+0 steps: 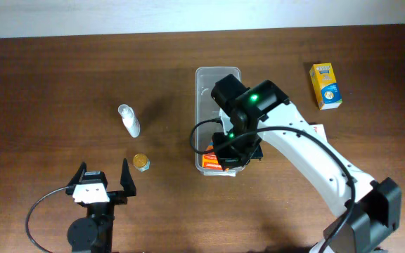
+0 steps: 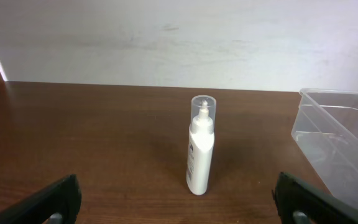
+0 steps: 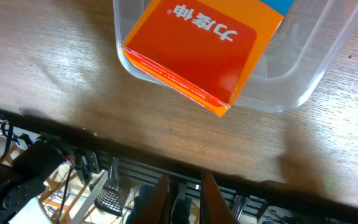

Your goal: Pack container

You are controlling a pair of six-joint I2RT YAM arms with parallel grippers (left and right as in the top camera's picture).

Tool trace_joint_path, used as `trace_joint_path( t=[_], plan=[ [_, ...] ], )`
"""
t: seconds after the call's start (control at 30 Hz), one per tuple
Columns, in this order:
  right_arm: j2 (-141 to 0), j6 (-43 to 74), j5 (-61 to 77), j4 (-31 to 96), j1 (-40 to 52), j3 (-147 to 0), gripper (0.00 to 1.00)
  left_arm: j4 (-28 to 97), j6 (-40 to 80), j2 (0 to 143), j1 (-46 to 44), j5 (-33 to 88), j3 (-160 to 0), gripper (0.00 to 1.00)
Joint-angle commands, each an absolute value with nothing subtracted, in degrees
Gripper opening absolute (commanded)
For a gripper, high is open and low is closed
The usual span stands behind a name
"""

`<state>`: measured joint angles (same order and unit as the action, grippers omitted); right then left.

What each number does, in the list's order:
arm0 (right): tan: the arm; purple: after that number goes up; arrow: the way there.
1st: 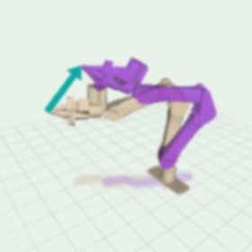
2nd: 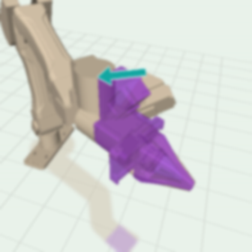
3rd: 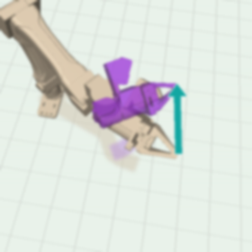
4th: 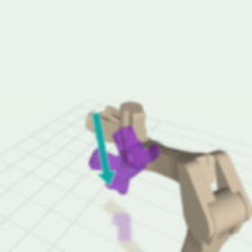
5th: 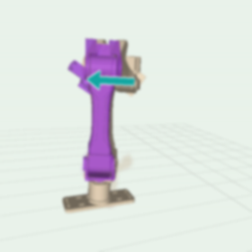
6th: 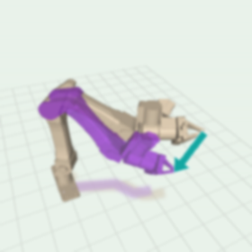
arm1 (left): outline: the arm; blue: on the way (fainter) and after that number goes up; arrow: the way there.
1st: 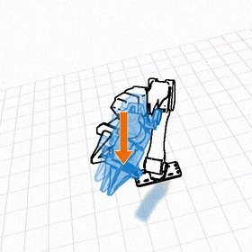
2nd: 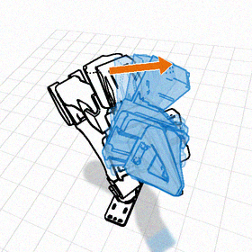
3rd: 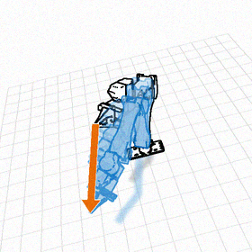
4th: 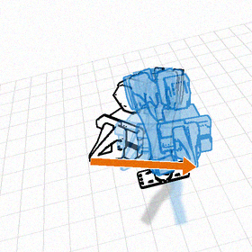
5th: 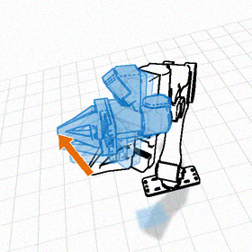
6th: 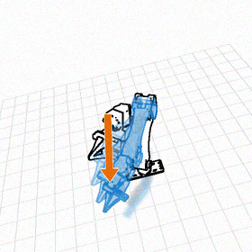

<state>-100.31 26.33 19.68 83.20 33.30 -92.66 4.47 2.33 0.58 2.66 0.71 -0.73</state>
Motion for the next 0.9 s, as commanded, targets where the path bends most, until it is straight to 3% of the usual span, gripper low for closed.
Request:
trace_joint_path(
  t=[0.0,0.87],
  plan=[
    [-102.5,25.8,20.4,82.5,34.1,-92.4,0.09,4.6,1.2,0.3,2.9,1.5,-0.5,0.99],
    [-111.0,21.8,16.7,81.3,34.1,-92.2,0.13,4.6,1.2,0.3,2.9,1.5,-0.5,1.0]
  ],
)
